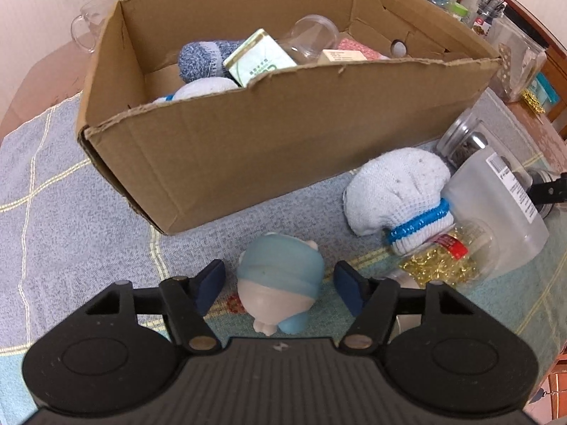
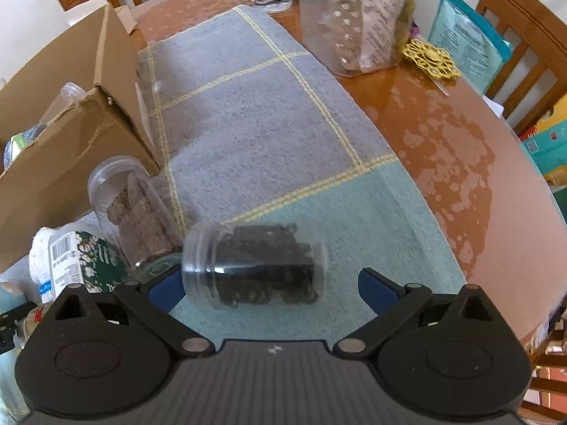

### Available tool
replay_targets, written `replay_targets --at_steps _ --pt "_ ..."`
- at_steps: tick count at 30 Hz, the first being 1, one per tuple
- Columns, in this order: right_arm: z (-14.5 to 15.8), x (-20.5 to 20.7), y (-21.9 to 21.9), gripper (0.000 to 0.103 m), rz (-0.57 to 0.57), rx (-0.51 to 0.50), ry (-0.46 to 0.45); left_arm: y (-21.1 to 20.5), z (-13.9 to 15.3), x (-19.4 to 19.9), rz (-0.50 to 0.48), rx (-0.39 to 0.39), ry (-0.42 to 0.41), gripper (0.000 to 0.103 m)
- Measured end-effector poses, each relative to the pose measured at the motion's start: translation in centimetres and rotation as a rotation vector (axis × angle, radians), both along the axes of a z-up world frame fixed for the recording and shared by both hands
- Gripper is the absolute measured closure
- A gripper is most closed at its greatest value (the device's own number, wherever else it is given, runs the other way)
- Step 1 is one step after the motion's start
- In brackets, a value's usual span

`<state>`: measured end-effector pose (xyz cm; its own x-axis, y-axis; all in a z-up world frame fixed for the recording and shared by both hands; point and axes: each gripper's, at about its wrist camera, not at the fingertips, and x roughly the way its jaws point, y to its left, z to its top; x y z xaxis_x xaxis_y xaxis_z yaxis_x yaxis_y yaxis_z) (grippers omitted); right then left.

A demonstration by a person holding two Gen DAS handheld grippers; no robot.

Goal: Organize objects
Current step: 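Grasp the blue-white doll with the left tool while the right tool grasps the dark-filled jar, then carry the doll and dark-filled jar into the box and release both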

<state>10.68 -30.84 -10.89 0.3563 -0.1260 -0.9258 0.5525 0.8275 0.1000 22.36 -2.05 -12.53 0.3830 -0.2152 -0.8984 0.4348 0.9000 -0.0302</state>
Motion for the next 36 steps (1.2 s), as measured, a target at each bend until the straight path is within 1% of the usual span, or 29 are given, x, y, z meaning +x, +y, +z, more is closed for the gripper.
replay_targets --at_steps 2,4,6,10,12,21,24,28,31,34,36 --pt "-0.1 0.3 0.1 0.001 0.012 -0.006 0.004 0.0 0.0 0.1 0.001 -0.002 0.001 0.039" --pt "-0.1 0.5 0.2 0.004 0.022 -0.011 0.009 0.0 0.0 0.1 0.002 -0.002 0.001 0.040" --pt "0.0 0.5 0.3 0.011 0.038 -0.009 0.010 0.0 0.0 0.1 0.001 0.003 -0.003 0.042" --pt "0.0 0.6 0.6 0.020 0.060 -0.011 0.017 0.0 0.2 0.2 0.000 0.000 -0.003 0.053" --pt "0.1 0.5 0.6 0.024 0.073 -0.011 0.015 0.1 0.2 0.3 -0.002 -0.003 0.000 0.056" --pt "1.1 0.2 1.1 0.024 0.142 -0.038 0.003 0.4 0.5 0.6 -0.011 -0.007 0.011 0.058" --pt "1.6 0.2 1.2 0.024 0.167 -0.046 -0.003 0.3 0.8 -0.1 -0.022 -0.007 0.012 0.058" --pt "2.3 0.1 1.4 0.024 0.217 -0.066 0.001 0.7 2.4 -0.6 -0.057 -0.003 0.017 0.058" --pt "3.3 -0.1 1.8 0.024 0.282 -0.090 0.001 0.8 3.8 -0.8 -0.102 0.004 0.030 0.058" --pt "4.8 -0.2 2.0 0.024 0.353 -0.094 -0.010 1.1 6.1 -1.5 -0.153 -0.008 0.027 0.058" --pt "6.0 -0.2 2.1 0.024 0.398 -0.096 -0.027 1.2 7.6 -1.3 -0.170 -0.032 0.019 0.058"
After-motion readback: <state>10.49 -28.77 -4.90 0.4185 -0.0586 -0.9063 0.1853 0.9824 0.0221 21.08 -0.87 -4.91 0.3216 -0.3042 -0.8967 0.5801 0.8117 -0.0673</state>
